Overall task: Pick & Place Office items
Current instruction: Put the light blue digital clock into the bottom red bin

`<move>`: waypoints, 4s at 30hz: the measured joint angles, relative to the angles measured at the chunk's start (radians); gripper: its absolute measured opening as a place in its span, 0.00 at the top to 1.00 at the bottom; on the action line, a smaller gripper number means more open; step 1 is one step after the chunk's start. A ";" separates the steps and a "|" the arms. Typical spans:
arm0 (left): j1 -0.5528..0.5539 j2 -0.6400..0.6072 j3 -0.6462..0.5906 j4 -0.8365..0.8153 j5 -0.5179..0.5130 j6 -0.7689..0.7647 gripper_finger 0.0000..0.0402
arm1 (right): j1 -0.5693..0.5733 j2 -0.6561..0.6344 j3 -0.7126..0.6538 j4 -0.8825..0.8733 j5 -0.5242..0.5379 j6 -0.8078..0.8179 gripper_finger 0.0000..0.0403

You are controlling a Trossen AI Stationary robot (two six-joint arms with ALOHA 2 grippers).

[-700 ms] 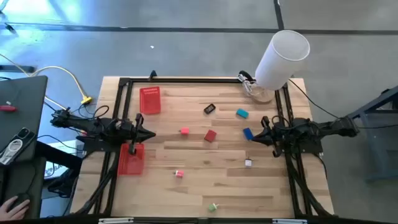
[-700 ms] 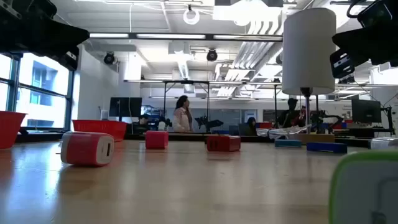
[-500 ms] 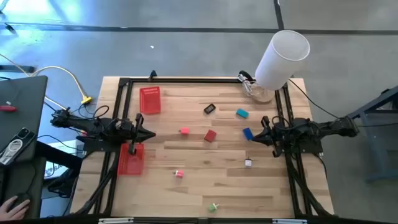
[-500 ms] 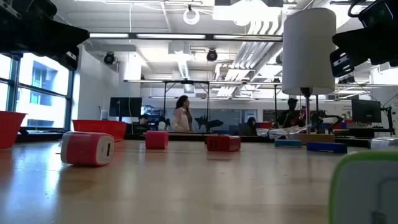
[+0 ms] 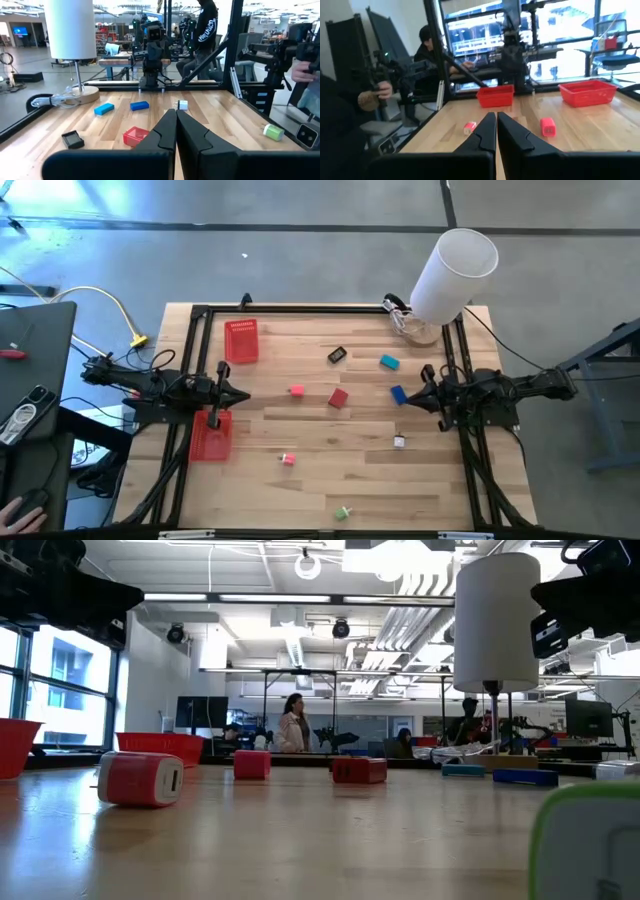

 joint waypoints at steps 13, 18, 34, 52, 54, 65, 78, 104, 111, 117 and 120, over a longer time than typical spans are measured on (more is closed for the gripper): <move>0.000 0.000 0.000 0.125 -0.086 0.245 1.00 | 0.000 0.129 0.104 0.008 0.296 0.025 0.99; 0.000 0.000 0.006 0.194 -0.137 0.228 1.00 | 0.000 0.210 0.152 0.057 0.404 -0.014 0.99; 0.037 0.000 0.032 0.210 -0.138 0.179 1.00 | -0.001 0.617 0.490 -0.309 0.447 0.089 0.99; 0.162 0.016 0.035 0.223 -0.126 0.096 1.00 | -0.103 0.952 0.704 -0.586 0.504 0.324 0.43; 0.173 0.031 0.036 0.247 -0.125 0.096 1.00 | -0.146 0.968 0.713 -0.653 0.482 0.386 0.35; 0.218 0.218 0.038 0.490 -0.129 0.074 0.79 | -0.340 1.095 0.713 -0.755 0.323 0.404 0.22; 0.243 0.405 0.038 0.671 -0.030 -0.098 0.63 | -0.491 1.263 0.713 -0.750 0.243 0.304 0.23; 0.253 0.457 0.038 0.676 0.043 -0.083 0.63 | -0.624 1.514 0.713 -0.575 0.160 0.118 0.23; 0.253 0.457 0.038 0.675 0.040 -0.086 0.63 | -0.624 1.513 0.713 -0.574 0.166 0.119 0.23; 0.253 0.457 0.038 0.675 0.040 -0.093 0.63 | -0.624 1.513 0.713 -0.574 0.171 0.119 0.23; 0.253 0.457 0.038 0.674 0.040 -0.101 0.63 | -0.624 1.513 0.713 -0.574 0.171 0.119 0.23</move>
